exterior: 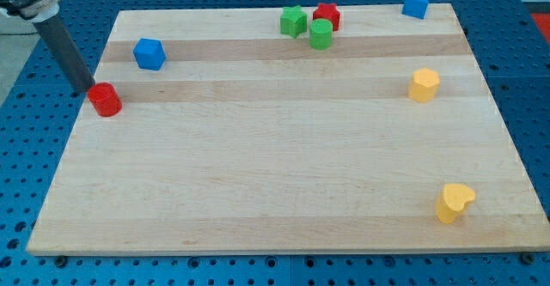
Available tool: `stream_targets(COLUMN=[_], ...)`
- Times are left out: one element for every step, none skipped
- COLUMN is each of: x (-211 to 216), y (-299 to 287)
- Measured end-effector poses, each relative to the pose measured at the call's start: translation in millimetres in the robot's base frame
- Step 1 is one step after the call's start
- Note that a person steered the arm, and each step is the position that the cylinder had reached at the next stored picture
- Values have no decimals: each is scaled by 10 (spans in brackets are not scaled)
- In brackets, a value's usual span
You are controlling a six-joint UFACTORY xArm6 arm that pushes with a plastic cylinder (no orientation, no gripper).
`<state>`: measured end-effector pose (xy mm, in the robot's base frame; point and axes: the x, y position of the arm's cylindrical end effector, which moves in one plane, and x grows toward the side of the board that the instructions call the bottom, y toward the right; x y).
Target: Move the green circle below to the green star
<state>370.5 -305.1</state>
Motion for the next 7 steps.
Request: stream_targets(x=[-890, -1730, -1779, -1292, -663, -308, -416], y=[1, 107, 1067, 1741, 2352, 3207, 3905])
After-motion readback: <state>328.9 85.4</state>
